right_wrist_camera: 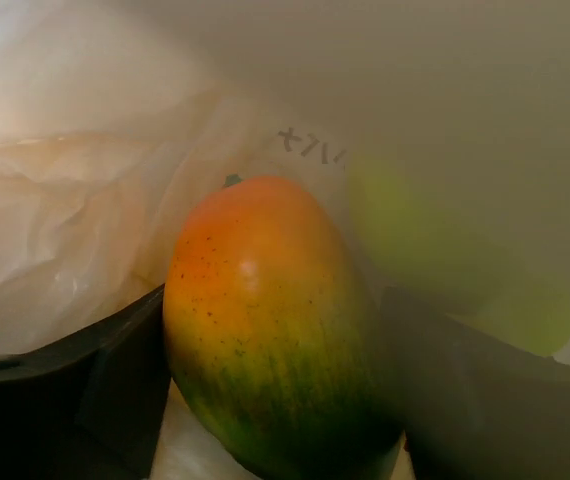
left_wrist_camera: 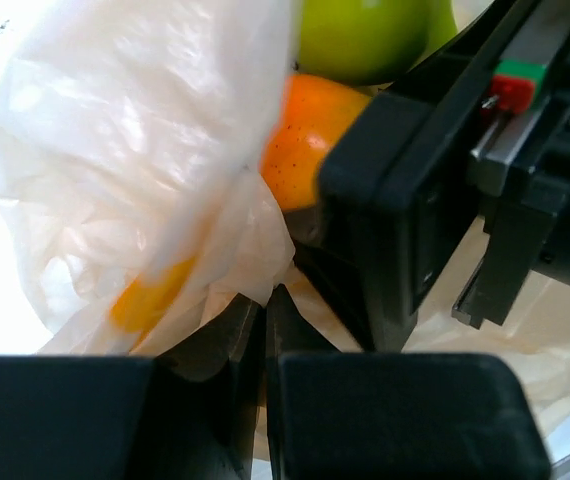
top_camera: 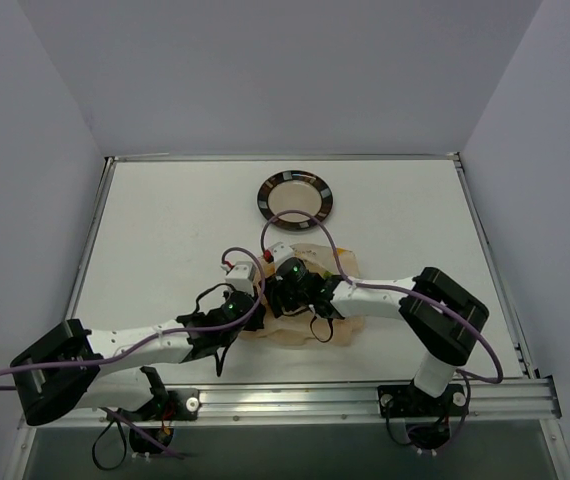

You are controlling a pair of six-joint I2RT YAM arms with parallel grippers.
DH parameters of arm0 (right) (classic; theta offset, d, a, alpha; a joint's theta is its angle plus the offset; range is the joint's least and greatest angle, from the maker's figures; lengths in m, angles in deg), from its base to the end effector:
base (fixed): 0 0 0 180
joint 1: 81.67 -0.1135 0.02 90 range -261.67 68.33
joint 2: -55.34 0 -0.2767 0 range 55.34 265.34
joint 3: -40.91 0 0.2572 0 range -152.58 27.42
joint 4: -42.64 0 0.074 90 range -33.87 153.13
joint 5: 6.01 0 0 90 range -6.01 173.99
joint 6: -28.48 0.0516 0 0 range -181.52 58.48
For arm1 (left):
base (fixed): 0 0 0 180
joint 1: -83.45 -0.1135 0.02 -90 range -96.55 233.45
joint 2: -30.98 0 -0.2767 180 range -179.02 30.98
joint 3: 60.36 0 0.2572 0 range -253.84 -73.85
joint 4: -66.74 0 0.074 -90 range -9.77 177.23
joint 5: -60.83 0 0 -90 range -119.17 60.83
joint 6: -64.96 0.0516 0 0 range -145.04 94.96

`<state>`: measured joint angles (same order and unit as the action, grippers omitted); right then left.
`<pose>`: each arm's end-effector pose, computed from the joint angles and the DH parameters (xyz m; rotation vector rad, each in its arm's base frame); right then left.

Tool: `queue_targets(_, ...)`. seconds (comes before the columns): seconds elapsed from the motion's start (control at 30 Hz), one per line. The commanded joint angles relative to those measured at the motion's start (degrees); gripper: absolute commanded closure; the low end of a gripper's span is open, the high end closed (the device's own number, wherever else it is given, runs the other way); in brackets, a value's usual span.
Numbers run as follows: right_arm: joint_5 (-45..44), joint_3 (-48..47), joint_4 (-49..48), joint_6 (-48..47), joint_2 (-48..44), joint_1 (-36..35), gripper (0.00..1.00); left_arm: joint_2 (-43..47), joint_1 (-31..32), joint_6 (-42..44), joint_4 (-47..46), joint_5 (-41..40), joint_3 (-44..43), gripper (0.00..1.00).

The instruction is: Take the fake fruits out of the plastic bag

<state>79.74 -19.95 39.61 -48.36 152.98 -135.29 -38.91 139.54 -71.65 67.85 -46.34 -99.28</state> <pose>0.2208 0.2933 0.1640 -0.7256 2.0962 0.5837 0.1520 -0.1989 0.1755 -0.0014 2.1952 -0.7392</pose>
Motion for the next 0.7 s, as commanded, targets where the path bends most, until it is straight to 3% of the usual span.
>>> queue_targets(0.0, -1.0, -1.2, -0.9, -0.6, -1.5, -0.1, 0.39, 2.3, -0.8, -1.5, -0.5, -0.5, -0.5, 0.98)
queue_targets(0.03, -1.3, -0.6, -1.1, -0.3, -3.7, -0.2, 0.51, 2.5, -0.9, -1.4, -0.3, -0.7, -0.6, 0.98)
queue_targets(0.13, -1.7, 0.9, -0.8, 1.5, -10.2, -0.5, 0.66, 3.0, -0.9, -1.6, 0.3, -0.8, -0.5, 0.98)
queue_targets(0.5, 8.0, 2.2, 7.5, 6.3, -32.3, -1.0, 0.68, 2.7, -0.8, -0.2, 1.4, -1.6, -2.2, 0.98)
queue_targets(0.67, 10.1, -2.3, 5.1, 6.0, -32.4, 2.9, 0.69, 1.4, -0.5, -0.1, 1.8, -0.6, -1.6, 0.98)
